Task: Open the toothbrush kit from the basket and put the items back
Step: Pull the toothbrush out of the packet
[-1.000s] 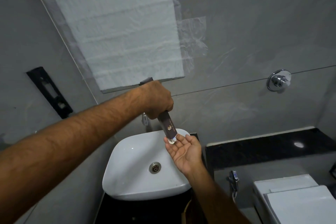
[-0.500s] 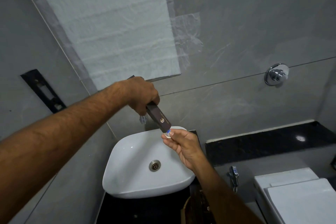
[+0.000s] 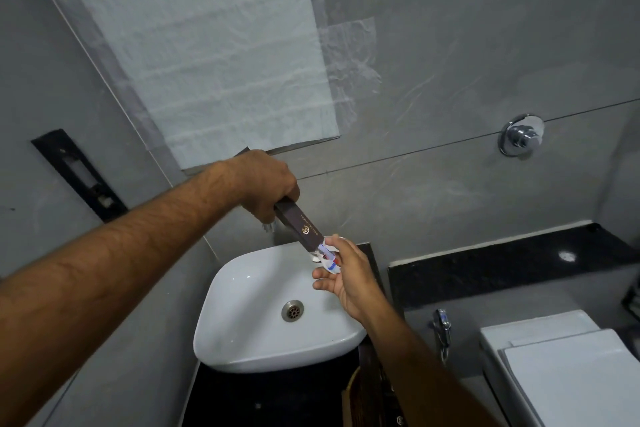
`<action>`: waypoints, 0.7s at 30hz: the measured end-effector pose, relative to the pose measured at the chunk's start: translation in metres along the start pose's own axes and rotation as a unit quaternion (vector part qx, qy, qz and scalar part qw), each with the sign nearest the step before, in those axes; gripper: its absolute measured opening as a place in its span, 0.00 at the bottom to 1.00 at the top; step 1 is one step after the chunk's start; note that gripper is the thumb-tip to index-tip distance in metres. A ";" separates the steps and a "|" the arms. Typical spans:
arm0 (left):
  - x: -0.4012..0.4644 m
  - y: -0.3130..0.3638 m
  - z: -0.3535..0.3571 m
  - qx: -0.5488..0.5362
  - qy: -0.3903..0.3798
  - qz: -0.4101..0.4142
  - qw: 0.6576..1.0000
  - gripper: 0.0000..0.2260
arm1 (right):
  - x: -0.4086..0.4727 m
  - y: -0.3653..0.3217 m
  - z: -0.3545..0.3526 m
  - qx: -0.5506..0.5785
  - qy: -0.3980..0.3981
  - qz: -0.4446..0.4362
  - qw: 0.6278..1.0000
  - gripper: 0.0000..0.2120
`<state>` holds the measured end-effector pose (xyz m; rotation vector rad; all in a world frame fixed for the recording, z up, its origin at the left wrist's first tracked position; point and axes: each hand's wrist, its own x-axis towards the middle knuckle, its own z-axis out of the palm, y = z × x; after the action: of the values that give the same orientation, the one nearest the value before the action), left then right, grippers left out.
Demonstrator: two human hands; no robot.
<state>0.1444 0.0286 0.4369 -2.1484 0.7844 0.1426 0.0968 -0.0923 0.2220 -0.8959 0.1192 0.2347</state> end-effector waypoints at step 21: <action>-0.038 0.009 0.107 -0.262 0.126 -0.141 0.946 0.10 | -0.038 0.005 -0.119 -0.044 0.102 -0.048 0.993 0.04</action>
<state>0.1259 0.1222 0.3740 -2.8028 0.6140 -0.0872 0.0587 -0.1884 0.1519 -1.0091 0.2558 0.0585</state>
